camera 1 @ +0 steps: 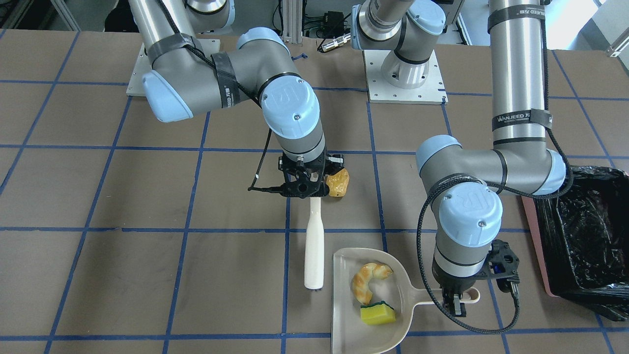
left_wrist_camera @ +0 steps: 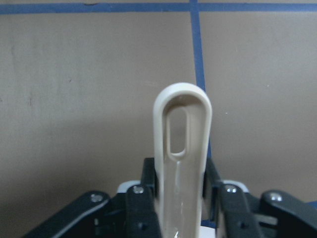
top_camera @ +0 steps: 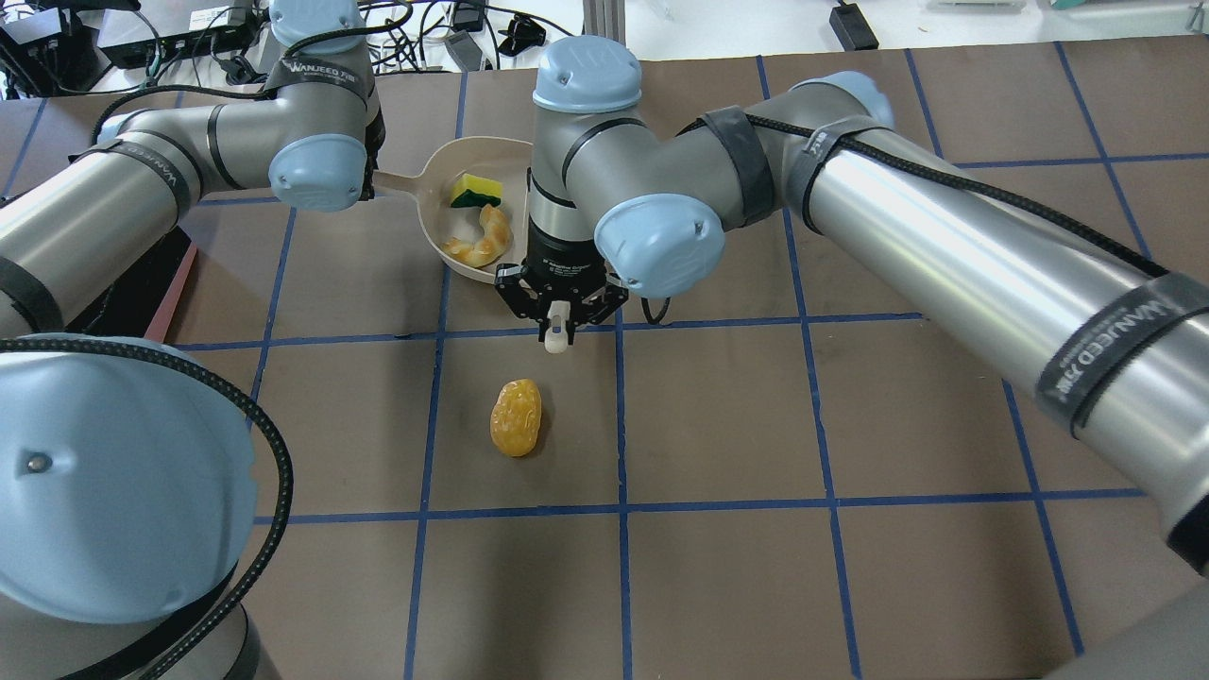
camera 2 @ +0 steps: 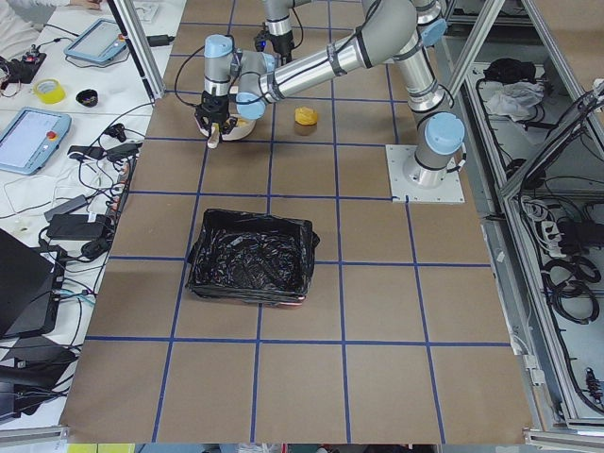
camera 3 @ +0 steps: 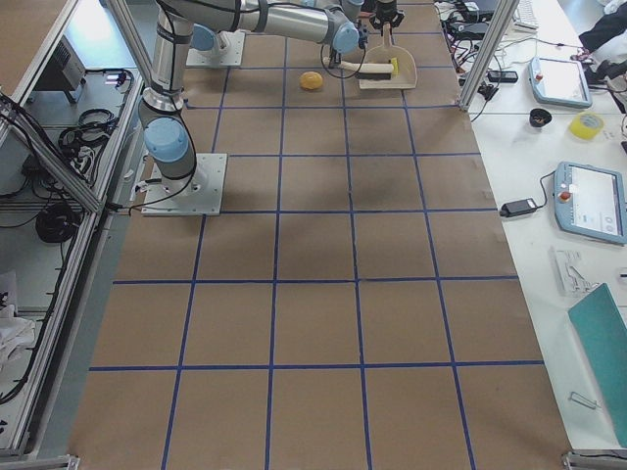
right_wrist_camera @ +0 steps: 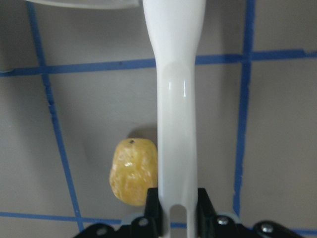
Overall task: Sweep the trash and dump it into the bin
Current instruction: 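Lower the brush behind the yellow piece with the right gripper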
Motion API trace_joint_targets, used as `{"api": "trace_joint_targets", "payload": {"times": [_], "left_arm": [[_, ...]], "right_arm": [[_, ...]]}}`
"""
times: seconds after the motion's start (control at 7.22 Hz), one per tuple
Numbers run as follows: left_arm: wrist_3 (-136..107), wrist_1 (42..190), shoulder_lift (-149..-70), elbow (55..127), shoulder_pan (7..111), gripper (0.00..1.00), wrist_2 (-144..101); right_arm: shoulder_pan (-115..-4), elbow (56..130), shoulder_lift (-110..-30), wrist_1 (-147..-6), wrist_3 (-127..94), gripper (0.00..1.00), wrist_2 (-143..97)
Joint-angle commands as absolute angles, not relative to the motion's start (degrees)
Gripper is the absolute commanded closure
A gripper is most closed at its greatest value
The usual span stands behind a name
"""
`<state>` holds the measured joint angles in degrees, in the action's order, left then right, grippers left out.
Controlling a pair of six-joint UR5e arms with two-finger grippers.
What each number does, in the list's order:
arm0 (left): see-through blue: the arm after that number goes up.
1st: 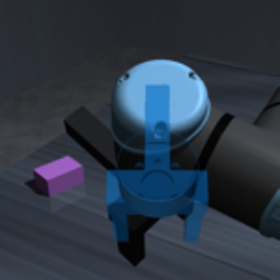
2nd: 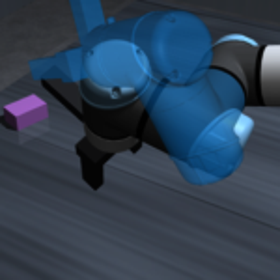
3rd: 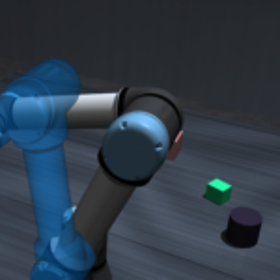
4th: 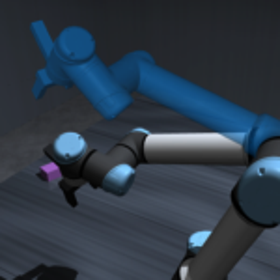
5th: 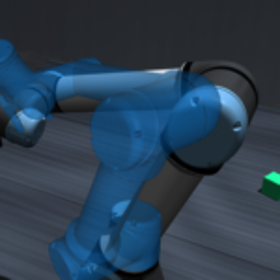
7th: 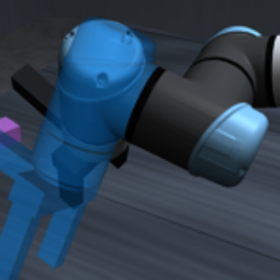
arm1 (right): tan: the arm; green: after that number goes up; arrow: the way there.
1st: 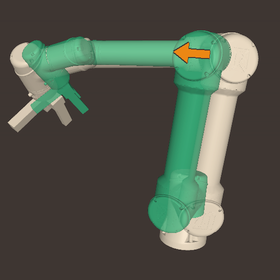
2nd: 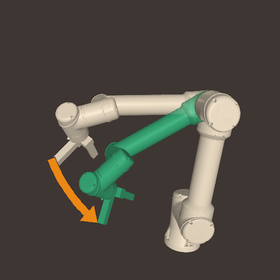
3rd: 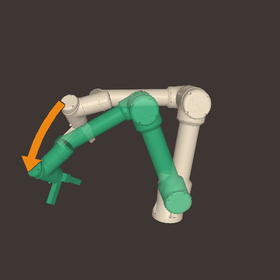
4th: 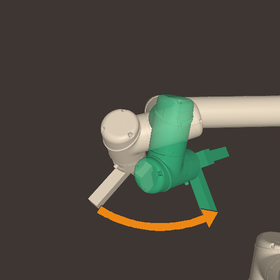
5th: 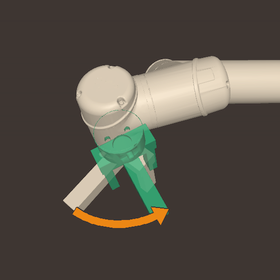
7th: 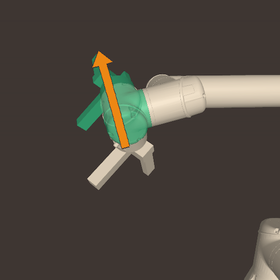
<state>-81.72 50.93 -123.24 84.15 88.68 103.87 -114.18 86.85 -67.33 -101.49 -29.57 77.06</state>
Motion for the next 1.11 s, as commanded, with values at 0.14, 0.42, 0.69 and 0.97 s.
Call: {"api": "trace_joint_targets", "payload": {"times": [0.14, 0.42, 0.69, 0.97], "left_arm": [[-72.0, 51.1, -120.7, 86.2, 85.4, 1.0, 103.4], [-69.2, 50.7, -116.4, 94.3, 81.2, 1.0, 97.8], [-67.7, 50.3, -111.5, 101.2, 78.9, 1.0, 98.2], [-67.9, 50.1, -105.0, 108.0, 78.8, 1.0, 101.5]], "right_arm": [[-114.6, 94.2, -77.9, -86.8, -51.4, 1.0, 78.0], [-117.7, 102.1, -80.9, -91.6, -66.0, 1.0, 72.7], [-122.4, 103.2, -79.7, -96.8, -81.4, 1.0, 68.2], [-128.9, 103.4, -76.1, -106.5, -83.2, 1.0, 66.4]]}}
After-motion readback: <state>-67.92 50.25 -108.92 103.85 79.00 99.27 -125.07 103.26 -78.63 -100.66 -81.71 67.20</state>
